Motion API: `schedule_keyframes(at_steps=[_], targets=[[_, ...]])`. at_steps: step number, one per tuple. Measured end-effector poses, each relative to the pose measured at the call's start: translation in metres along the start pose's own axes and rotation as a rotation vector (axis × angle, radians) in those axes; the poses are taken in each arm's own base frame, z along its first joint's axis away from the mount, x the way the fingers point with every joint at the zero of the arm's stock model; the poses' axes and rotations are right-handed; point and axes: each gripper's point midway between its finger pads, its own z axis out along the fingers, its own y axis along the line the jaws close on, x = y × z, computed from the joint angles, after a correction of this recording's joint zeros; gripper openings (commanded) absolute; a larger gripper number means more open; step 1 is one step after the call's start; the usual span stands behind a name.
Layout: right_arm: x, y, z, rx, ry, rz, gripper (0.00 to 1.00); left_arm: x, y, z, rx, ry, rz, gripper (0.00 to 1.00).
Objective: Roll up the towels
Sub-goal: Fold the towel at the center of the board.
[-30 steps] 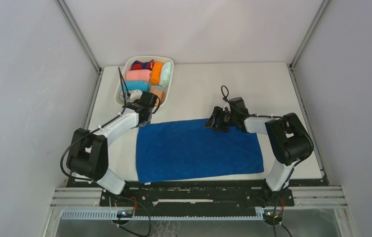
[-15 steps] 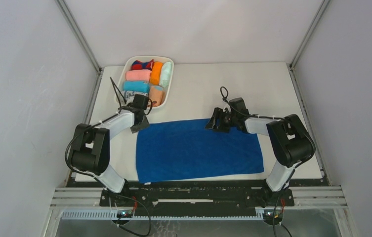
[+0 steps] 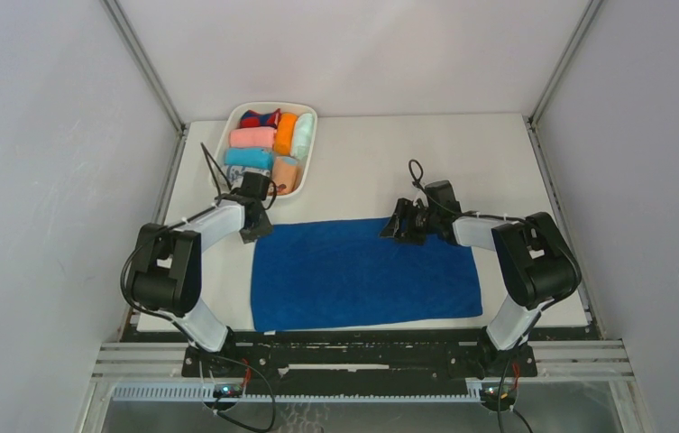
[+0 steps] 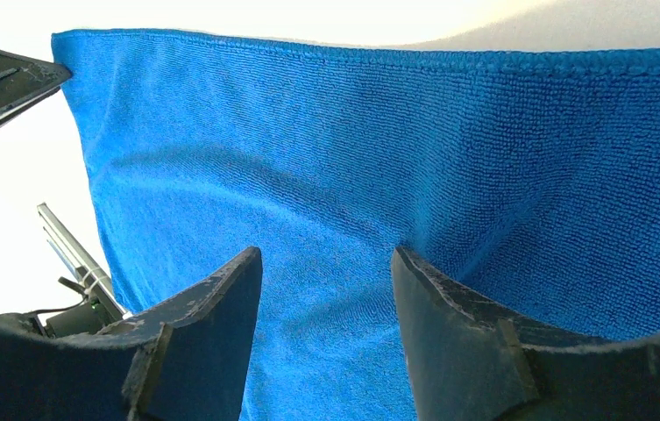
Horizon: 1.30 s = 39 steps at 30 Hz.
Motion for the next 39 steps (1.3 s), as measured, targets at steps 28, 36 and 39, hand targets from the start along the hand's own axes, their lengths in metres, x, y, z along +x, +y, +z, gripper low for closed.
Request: schedule_keyframes(at_steps=[28, 36, 39], targets=[[0.002, -0.001, -0.003, 0.007, 0.001, -0.012, 0.58, -0.025, 0.035, -0.048, -0.424, -0.195, 0.207, 0.33], [0.005, -0.003, -0.007, 0.018, 0.007, -0.024, 0.58, -0.027, 0.017, -0.057, -0.292, -0.181, 0.183, 0.36], [0.006, -0.004, -0.007, 0.019, 0.009, -0.025, 0.58, -0.026, -0.01, -0.059, -0.142, -0.159, 0.15, 0.36]])
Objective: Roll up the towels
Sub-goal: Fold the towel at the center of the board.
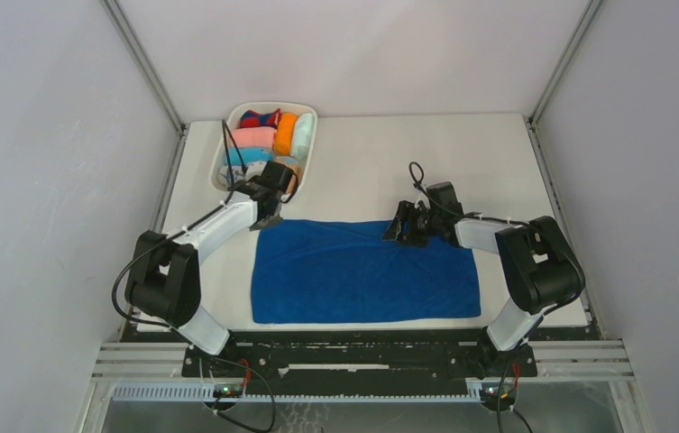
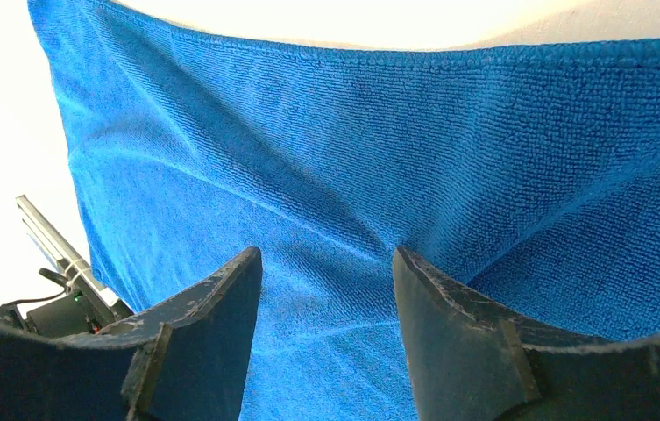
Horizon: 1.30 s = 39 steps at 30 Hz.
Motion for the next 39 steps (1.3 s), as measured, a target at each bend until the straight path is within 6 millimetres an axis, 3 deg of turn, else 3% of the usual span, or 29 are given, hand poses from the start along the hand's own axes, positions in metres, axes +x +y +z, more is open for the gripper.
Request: schedule_keyframes(at_steps=[6, 14, 20, 24, 25, 28, 31, 34, 39], targets=[[0.001, -0.002, -0.003, 0.012, 0.006, 0.009, 0.58, 0.024, -0.043, 0.007, 0.185, 0.115, -0.007, 0.36], [0.005, -0.007, -0.008, 0.053, 0.012, 0.023, 0.58, 0.092, -0.041, 0.016, 0.23, 0.288, 0.038, 0.35], [0.007, -0.013, -0.014, 0.09, 0.009, 0.032, 0.59, 0.109, -0.055, -0.001, 0.325, 0.27, 0.043, 0.36], [0.009, -0.015, -0.018, 0.106, 0.008, 0.034, 0.59, 0.135, -0.066, -0.026, 0.416, 0.301, 0.06, 0.39], [0.009, -0.016, -0.019, 0.109, 0.008, 0.033, 0.59, 0.146, -0.065, -0.032, 0.437, 0.334, 0.056, 0.4], [0.011, -0.017, -0.022, 0.118, 0.011, 0.023, 0.59, 0.154, -0.06, -0.045, 0.454, 0.362, 0.055, 0.46], [0.013, -0.017, -0.027, 0.13, 0.015, 0.009, 0.6, 0.147, -0.049, -0.054, 0.446, 0.354, 0.038, 0.49], [0.012, -0.015, -0.035, 0.138, 0.005, -0.016, 0.6, 0.123, -0.041, -0.058, 0.437, 0.314, -0.011, 0.49], [-0.004, -0.006, -0.052, 0.146, -0.063, -0.067, 0.6, 0.077, -0.02, -0.038, 0.398, 0.251, -0.156, 0.46]])
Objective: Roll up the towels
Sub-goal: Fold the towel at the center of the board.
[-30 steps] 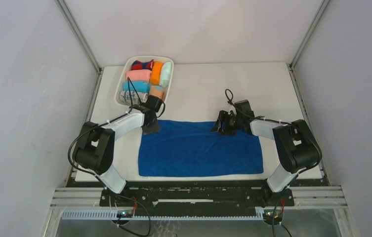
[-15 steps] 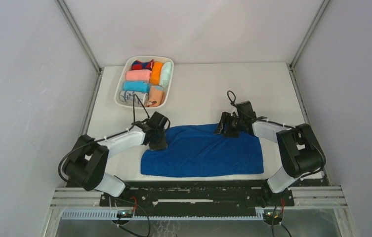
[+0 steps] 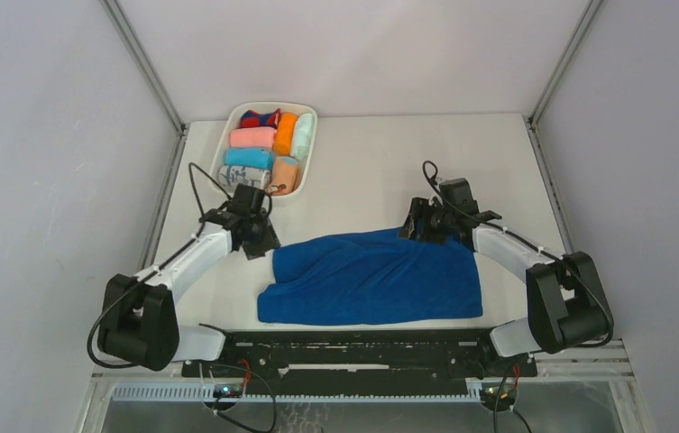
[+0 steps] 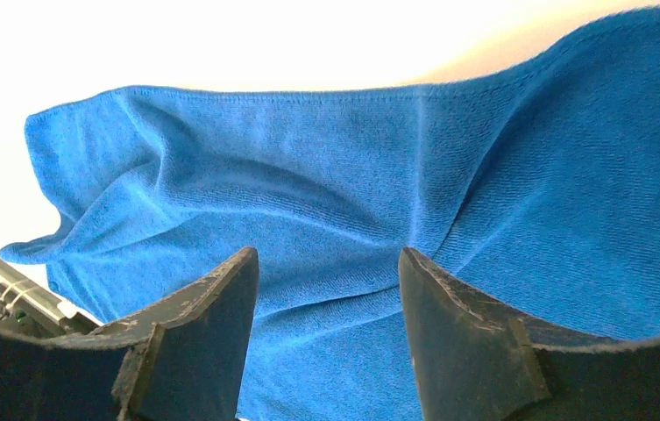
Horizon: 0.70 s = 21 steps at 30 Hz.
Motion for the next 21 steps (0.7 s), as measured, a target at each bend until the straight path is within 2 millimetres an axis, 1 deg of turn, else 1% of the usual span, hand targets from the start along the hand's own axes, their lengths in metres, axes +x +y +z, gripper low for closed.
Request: schedule_keyframes(at_steps=[2, 5, 8, 12, 16, 21], targets=[[-0.009, 0.0, -0.005, 0.007, -0.035, -0.011, 0.6, -0.013, 0.01, 0.006, -0.01, -0.01, -0.045, 0.44], [-0.016, -0.004, -0.008, 0.024, -0.055, -0.01, 0.6, -0.022, 0.02, 0.019, -0.026, -0.001, -0.081, 0.39], [-0.017, -0.012, -0.009, 0.05, -0.058, 0.002, 0.6, -0.018, 0.026, 0.039, -0.051, 0.045, -0.076, 0.34], [-0.024, -0.028, -0.012, 0.097, -0.081, 0.033, 0.57, -0.007, 0.029, 0.056, -0.072, 0.105, -0.057, 0.34], [-0.037, -0.059, -0.02, 0.195, -0.131, 0.096, 0.54, -0.014, 0.024, 0.06, -0.064, 0.094, -0.044, 0.35], [-0.061, -0.107, -0.037, 0.351, -0.195, 0.194, 0.53, -0.014, 0.02, 0.061, -0.081, 0.081, -0.01, 0.36]])
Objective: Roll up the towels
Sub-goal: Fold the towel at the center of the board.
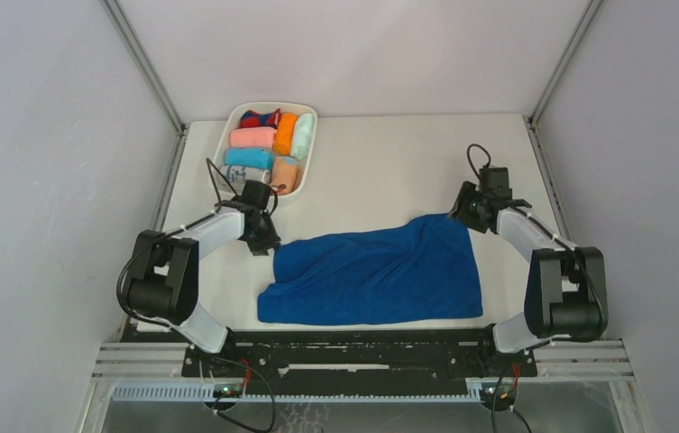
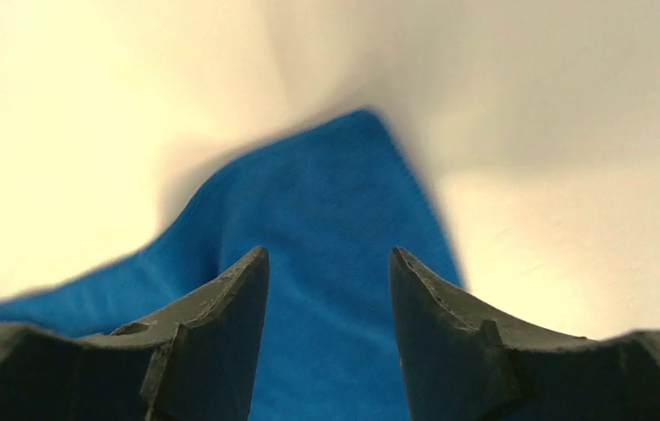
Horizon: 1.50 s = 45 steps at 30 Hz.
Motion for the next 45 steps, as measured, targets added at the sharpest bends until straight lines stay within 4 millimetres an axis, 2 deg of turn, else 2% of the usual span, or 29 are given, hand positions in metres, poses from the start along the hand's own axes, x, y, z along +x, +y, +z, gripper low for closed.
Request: schedule_keyframes(at_steps=[4, 9, 16, 23, 31, 40, 45], targets=[[-0.026, -0.021, 0.011, 0.082, -0.022, 0.035, 0.56, 0.0, -0.003, 0.0, -0.021, -0.011, 0.033, 0.37], [-0.042, -0.028, 0.028, 0.088, 0.013, -0.002, 0.58, 0.0, -0.001, 0.0, -0.037, -0.018, 0.04, 0.41], [-0.04, -0.036, 0.042, -0.058, 0.114, -0.061, 0.59, -0.003, 0.007, -0.007, -0.045, -0.017, 0.013, 0.47], [-0.045, -0.049, 0.037, -0.247, 0.152, -0.066, 0.56, -0.021, 0.012, -0.035, -0.024, -0.061, -0.02, 0.59], [-0.048, -0.032, 0.053, -0.394, 0.25, -0.128, 0.46, -0.023, 0.009, -0.041, 0.041, -0.034, -0.035, 0.63], [-0.032, -0.018, 0.055, -0.47, 0.345, -0.163, 0.33, -0.016, 0.012, -0.039, 0.073, 0.026, -0.025, 0.63], [-0.027, -0.019, 0.053, -0.473, 0.369, -0.165, 0.2, -0.01, 0.011, -0.037, 0.077, 0.075, -0.001, 0.63]])
